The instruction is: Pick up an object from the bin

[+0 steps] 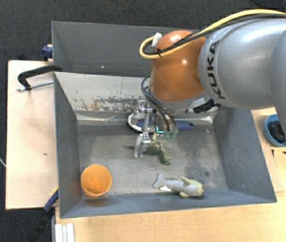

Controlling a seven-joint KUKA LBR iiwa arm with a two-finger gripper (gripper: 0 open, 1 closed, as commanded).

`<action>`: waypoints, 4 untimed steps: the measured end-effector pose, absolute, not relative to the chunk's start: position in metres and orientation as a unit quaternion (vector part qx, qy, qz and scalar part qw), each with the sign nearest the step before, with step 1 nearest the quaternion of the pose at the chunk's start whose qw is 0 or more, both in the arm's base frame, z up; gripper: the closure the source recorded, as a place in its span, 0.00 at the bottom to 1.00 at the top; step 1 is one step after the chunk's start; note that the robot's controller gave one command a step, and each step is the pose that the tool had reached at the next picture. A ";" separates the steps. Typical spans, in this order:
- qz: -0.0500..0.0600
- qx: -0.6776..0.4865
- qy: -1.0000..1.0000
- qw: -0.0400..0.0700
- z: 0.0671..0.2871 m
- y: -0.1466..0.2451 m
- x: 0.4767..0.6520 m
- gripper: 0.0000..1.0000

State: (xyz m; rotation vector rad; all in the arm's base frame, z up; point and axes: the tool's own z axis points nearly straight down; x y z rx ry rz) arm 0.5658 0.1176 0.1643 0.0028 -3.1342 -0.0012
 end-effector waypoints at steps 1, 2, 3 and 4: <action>-0.002 -0.028 -1.000 -0.002 0.071 0.083 0.559 0.00; -0.001 -0.104 -0.995 -0.003 0.102 0.081 0.552 0.00; -0.001 -0.168 -0.986 -0.003 0.123 0.067 0.557 0.00; -0.005 -0.246 -0.969 -0.008 0.076 0.062 0.545 0.00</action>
Offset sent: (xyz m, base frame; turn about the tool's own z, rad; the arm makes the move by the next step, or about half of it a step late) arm -0.0091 -0.0357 -0.0943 0.0565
